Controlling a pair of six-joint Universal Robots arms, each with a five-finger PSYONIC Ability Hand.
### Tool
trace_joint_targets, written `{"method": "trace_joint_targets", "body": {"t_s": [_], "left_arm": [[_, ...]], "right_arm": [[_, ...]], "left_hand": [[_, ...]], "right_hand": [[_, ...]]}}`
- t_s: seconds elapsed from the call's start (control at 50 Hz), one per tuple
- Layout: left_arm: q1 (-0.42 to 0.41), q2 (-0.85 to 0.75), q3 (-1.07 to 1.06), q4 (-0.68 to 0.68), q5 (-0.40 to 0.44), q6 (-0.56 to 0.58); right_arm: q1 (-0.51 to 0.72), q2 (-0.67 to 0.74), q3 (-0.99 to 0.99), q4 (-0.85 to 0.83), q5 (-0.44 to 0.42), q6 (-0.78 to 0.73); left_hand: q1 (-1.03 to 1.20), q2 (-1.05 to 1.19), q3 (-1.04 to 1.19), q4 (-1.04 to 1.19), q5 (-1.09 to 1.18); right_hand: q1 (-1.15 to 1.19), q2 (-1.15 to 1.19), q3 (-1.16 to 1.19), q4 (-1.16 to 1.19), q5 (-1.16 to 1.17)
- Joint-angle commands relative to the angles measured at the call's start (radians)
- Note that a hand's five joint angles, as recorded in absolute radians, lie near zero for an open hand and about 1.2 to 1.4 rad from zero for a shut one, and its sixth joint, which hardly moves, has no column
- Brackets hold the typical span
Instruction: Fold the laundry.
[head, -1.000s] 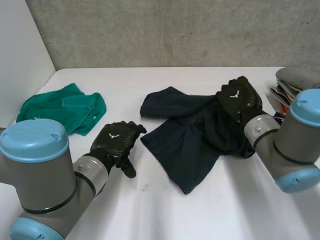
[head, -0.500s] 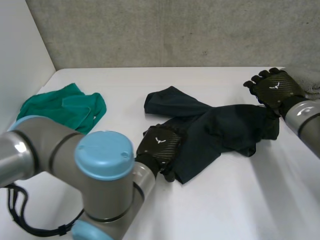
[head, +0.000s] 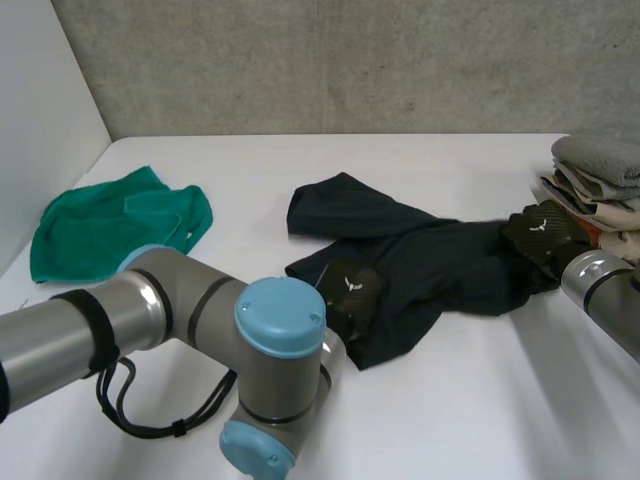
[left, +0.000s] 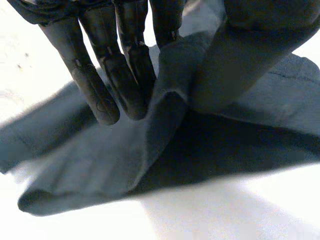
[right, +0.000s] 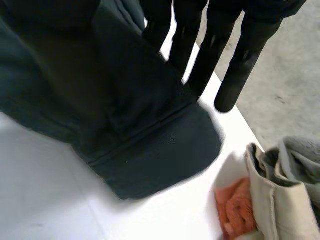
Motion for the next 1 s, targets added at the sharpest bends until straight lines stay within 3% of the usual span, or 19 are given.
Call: {"method": "trace_joint_targets", "body": {"t_s": [0.02, 0.2, 0.28, 0.36, 0.44, 0.6, 0.72, 0.8, 0.86, 0.92, 1.0], "left_arm": [[0.028, 0.176, -0.020, 0.040, -0.023, -0.015], [0.071, 0.476, -0.072, 0.031, -0.016, -0.020], [0.109, 0.614, -0.072, 0.008, -0.013, -0.020], [0.151, 0.719, -0.060, -0.026, -0.008, -0.021], [0.183, 0.774, -0.058, -0.055, 0.023, -0.026], [0.264, 0.750, -0.098, -0.113, 0.076, -0.043], [0.379, 0.553, -0.078, -0.106, 0.155, -0.087], [0.403, 0.418, 0.053, -0.057, 0.193, -0.095], [0.409, 0.342, 0.219, 0.029, 0.198, -0.096], [0.429, 0.326, 0.354, 0.152, 0.196, -0.098], [0.439, 0.343, 0.428, 0.270, 0.188, -0.104]], "right_arm": [[-0.004, 0.001, -0.019, -0.069, 0.034, 0.001], [0.003, -0.293, -0.035, -0.029, 0.045, 0.155], [-0.007, -0.465, -0.155, 0.160, 0.043, 0.215], [-0.008, -0.548, -0.296, 0.352, 0.036, 0.215], [0.004, -0.531, -0.408, 0.462, 0.042, 0.215], [0.110, -0.393, -0.447, 0.509, 0.073, 0.215], [0.174, -0.214, -0.457, 0.499, 0.135, 0.214], [0.188, -0.093, -0.535, 0.389, 0.184, 0.223], [0.194, -0.027, -0.632, 0.205, 0.264, 0.234], [0.216, -0.010, -0.721, 0.017, 0.327, 0.237], [0.268, -0.017, -0.787, -0.041, 0.335, 0.235]], "left_hand": [[0.286, 0.241, 0.235, 0.227, 0.237], [0.286, 0.241, 0.235, 0.227, 0.237], [0.286, 0.241, 0.235, 0.227, 0.237], [0.286, 0.241, 0.235, 0.227, 0.237], [0.286, 0.241, 0.235, 0.227, 0.237], [0.286, 0.241, 0.235, 0.227, 0.237], [0.286, 0.241, 0.235, 0.227, 0.237], [0.286, 0.241, 0.235, 0.227, 0.237], [0.286, 0.241, 0.235, 0.227, 0.237], [0.286, 0.241, 0.235, 0.227, 0.237], [0.286, 0.241, 0.235, 0.227, 0.237]], "right_hand": [[0.567, 0.552, 0.564, 0.564, 0.591], [0.567, 0.552, 0.564, 0.564, 0.591], [0.567, 0.552, 0.564, 0.564, 0.591], [0.567, 0.552, 0.564, 0.564, 0.591], [0.567, 0.552, 0.564, 0.564, 0.591], [0.567, 0.552, 0.564, 0.564, 0.591], [0.567, 0.552, 0.564, 0.564, 0.591], [0.567, 0.552, 0.564, 0.564, 0.591], [0.567, 0.552, 0.564, 0.564, 0.591], [0.567, 0.552, 0.564, 0.564, 0.591], [0.567, 0.552, 0.564, 0.564, 0.591]]}}
